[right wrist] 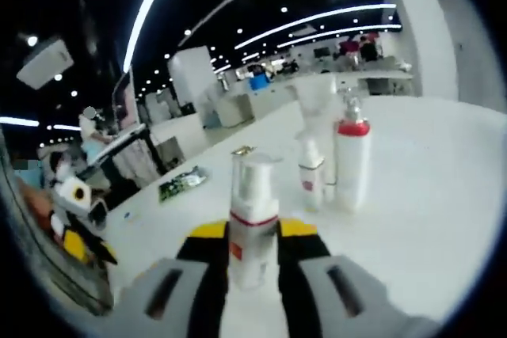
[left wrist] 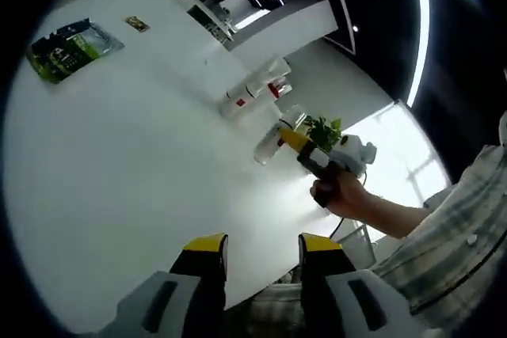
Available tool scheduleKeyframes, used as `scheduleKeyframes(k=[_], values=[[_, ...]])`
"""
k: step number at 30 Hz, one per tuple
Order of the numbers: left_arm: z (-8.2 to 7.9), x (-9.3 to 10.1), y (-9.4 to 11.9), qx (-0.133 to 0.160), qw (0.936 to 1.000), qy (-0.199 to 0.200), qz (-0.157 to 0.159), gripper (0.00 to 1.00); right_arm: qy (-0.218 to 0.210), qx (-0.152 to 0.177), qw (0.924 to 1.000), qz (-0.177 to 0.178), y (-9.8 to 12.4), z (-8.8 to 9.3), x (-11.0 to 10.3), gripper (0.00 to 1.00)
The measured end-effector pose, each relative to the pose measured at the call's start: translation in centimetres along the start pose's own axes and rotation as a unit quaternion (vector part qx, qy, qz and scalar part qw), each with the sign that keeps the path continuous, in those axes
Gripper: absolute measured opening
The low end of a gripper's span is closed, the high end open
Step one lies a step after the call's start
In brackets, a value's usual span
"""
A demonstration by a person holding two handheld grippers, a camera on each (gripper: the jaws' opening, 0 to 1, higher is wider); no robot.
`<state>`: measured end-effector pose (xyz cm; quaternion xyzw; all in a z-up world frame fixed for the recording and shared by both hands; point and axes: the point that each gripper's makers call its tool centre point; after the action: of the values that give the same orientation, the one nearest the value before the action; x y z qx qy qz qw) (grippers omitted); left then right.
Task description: Arrange the skincare products in the storage area until every visible bottle or jar stands upright without overlapping.
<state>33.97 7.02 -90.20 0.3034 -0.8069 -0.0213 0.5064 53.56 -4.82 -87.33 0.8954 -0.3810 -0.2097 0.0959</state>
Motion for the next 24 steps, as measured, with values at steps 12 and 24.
scheduleKeyframes(k=[12, 24], values=[[0.9, -0.6, 2.0, 0.005, 0.9996, 0.021, -0.015, 0.36, 0.076, 0.014, 0.9960, 0.046, -2.3, 0.0, 4.3, 0.20], [1.7, -1.3, 2.5, 0.001, 0.9986, 0.037, -0.039, 0.36, 0.074, 0.040, 0.9944, 0.063, -3.8, -0.1, 6.6, 0.21]])
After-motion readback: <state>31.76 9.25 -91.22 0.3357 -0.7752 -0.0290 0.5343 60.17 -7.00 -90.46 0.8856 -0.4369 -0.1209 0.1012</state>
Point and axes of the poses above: the point that each gripper's makers call its tool centre point, and the gripper's own axes: y roughly backward along the fingers, x roughly to its right, z roughly out of its underside, and after that the axes turned 6 degrees about -y, right-handed
